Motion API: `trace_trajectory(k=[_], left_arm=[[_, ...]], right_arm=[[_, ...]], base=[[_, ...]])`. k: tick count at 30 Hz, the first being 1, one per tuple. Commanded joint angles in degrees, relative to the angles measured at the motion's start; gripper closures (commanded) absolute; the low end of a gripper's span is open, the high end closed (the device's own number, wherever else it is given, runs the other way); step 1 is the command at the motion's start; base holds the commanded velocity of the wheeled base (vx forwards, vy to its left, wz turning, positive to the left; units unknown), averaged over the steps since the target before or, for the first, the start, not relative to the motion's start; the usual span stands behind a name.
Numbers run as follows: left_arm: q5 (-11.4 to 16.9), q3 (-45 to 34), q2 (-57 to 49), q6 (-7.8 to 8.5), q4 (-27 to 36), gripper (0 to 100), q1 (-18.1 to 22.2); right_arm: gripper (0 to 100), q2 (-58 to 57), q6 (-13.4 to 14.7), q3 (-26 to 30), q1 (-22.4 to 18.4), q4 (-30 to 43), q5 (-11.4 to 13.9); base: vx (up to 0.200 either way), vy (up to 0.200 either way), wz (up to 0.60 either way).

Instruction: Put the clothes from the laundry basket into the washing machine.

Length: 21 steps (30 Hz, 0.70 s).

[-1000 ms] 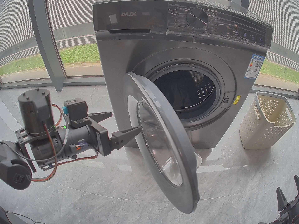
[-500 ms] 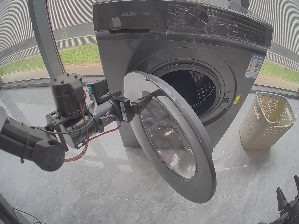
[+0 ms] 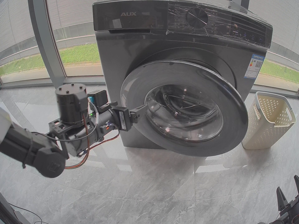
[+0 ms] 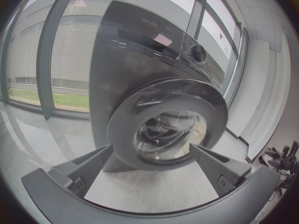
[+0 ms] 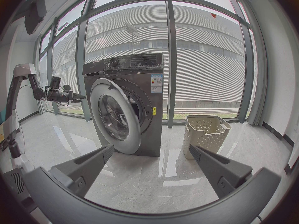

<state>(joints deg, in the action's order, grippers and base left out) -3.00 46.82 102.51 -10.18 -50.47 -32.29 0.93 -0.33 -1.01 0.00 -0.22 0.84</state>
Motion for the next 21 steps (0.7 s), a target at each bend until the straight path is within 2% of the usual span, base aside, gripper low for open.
trace_trajectory(k=[1,8,10,11,13,14,15,18,21], left_arm=[[-0.2,-15.4,-20.7,1.57,4.7,0,-2.0],[-0.2,-25.3,-43.8,5.61,17.1,0,-1.3],[-0.2,-26.0,-47.1,6.05,19.3,0,-1.3],[-0.2,-28.1,-52.4,6.40,22.3,0,-0.3],[0.0,-31.7,-56.5,6.75,23.1,0,2.5],[0.0,-31.7,-56.5,6.75,23.1,0,2.5],[0.5,-35.1,-63.0,8.07,24.1,0,5.9],[0.5,-36.7,-67.7,8.42,25.5,0,7.2],[0.4,-36.9,-76.8,8.51,31.8,0,10.8]], right_arm=[[0,-0.6,0.0,1.0,0.0,0.0,0.0],[0,-0.6,0.0,1.0,0.0,0.0,0.0],[0,-0.6,0.0,1.0,0.1,0.0,0.0],[0,-0.6,0.0,1.0,0.1,0.0,0.0],[0,-0.6,0.0,1.0,0.0,0.0,0.0],[0,-0.6,0.0,1.0,0.0,0.0,0.0],[0,-0.6,0.0,1.0,0.0,0.0,0.0],[0,-0.6,0.0,1.0,0.0,0.0,0.0],[0,-0.6,0.1,1.0,0.0,0.0,-0.1]], base=[[0.000,0.000,0.00],[0.000,0.000,0.00],[0.000,0.000,0.00],[0.000,0.000,0.00],[0.000,0.000,0.00],[0.000,0.000,0.00],[0.000,0.000,0.00],[0.000,0.000,0.00],[0.000,0.000,0.00]])
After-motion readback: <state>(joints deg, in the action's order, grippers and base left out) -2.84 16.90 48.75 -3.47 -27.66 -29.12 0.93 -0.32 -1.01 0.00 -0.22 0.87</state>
